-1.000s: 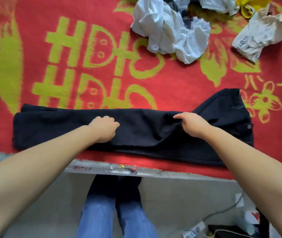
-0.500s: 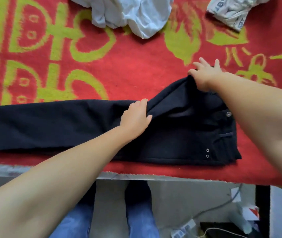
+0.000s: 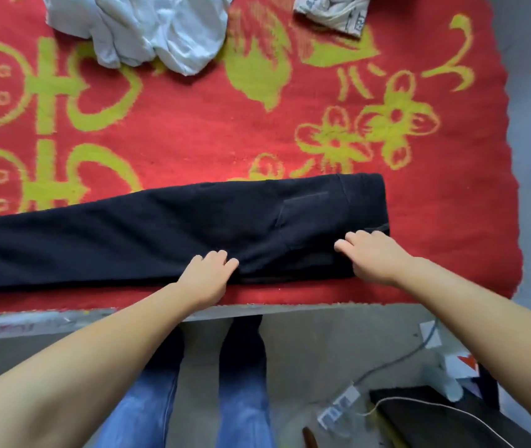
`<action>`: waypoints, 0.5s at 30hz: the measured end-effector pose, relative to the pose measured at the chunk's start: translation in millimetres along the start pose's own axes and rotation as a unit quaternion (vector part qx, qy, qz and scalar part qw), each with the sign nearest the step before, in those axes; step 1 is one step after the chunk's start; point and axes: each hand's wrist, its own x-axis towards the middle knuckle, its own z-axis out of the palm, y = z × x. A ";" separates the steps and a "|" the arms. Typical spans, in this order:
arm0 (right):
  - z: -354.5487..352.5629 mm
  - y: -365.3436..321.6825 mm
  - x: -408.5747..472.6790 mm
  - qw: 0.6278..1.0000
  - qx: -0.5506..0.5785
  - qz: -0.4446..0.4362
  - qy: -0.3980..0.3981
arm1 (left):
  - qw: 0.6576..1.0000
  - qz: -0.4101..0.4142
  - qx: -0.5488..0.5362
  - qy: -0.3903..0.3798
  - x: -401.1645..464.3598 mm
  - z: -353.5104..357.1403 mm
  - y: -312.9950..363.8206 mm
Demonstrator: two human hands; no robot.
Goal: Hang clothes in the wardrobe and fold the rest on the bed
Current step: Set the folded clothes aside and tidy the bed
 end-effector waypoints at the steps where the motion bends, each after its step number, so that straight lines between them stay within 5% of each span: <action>1: 15.8 -1.5 1.3 0.999 0.037 0.014 -0.025 | 1.000 -0.010 -0.001 -0.022 3.1 4.2 0.8; 4: 33.1 10.5 5.0 0.963 0.247 0.089 0.053 | 0.999 -0.033 -0.020 -0.038 10.1 6.4 2.3; 8: 23.8 47.8 13.2 0.811 0.431 0.277 0.282 | 0.998 -0.013 -0.023 0.048 16.2 -0.4 5.7; 12: 22.3 60.2 38.6 0.701 0.613 0.348 0.111 | 0.978 -0.065 -0.188 0.057 36.5 -20.6 29.9; 15: 26.0 51.2 48.5 0.617 0.711 0.324 0.088 | 0.931 -0.138 -0.338 0.001 57.4 -35.6 44.5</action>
